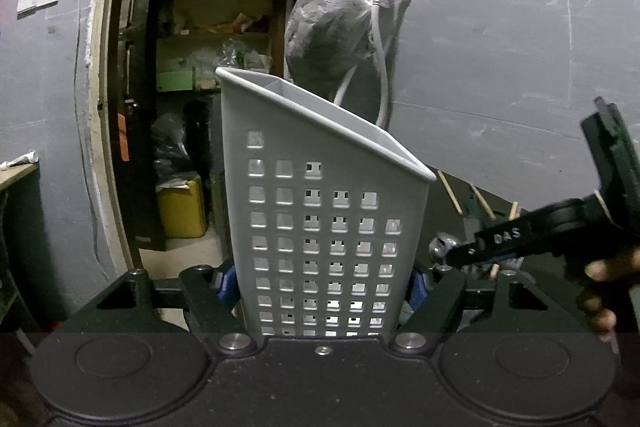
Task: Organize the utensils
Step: 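Grasp the black-handled peeler from the utensil pile with the right tool, then lift the peeler with the right tool and drop it into the basket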
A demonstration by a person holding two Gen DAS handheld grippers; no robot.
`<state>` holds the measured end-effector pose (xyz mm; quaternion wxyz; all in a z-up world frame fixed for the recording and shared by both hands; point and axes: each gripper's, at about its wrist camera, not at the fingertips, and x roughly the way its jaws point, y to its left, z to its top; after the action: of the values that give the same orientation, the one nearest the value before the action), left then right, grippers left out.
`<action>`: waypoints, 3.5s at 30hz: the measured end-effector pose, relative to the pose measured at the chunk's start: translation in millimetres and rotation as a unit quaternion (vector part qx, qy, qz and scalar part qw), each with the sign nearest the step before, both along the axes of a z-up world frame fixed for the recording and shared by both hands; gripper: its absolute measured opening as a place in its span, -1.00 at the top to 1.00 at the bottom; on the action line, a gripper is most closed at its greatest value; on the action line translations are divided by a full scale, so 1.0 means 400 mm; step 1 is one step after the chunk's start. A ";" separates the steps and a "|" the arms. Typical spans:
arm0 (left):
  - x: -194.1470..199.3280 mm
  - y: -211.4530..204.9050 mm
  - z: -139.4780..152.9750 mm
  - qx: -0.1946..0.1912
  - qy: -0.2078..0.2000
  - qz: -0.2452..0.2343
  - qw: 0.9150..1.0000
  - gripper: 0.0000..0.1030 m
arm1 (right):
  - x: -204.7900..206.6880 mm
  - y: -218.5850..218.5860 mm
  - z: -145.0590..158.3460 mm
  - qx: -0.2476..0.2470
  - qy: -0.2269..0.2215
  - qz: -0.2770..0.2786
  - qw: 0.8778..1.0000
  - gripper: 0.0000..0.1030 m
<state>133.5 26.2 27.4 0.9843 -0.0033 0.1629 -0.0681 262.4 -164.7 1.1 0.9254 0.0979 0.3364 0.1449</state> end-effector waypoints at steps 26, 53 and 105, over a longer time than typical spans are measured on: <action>-0.131 -0.029 0.007 -0.009 0.012 -0.017 1.000 -0.49 | -0.054 0.023 0.010 -0.068 0.000 0.070 0.995 0.46; -0.188 -0.030 0.007 -0.022 0.010 -0.020 1.000 -0.48 | -0.408 -0.077 0.210 0.039 -0.283 -0.001 0.958 0.61; -0.259 -0.015 0.000 -0.030 0.003 -0.027 0.999 -0.50 | -0.567 0.134 0.232 0.039 -0.349 0.137 0.926 -0.77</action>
<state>30.0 20.3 27.5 0.9809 -0.0286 0.1641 -0.0999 35.6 -111.1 93.7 0.9508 0.0299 -0.0032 0.3083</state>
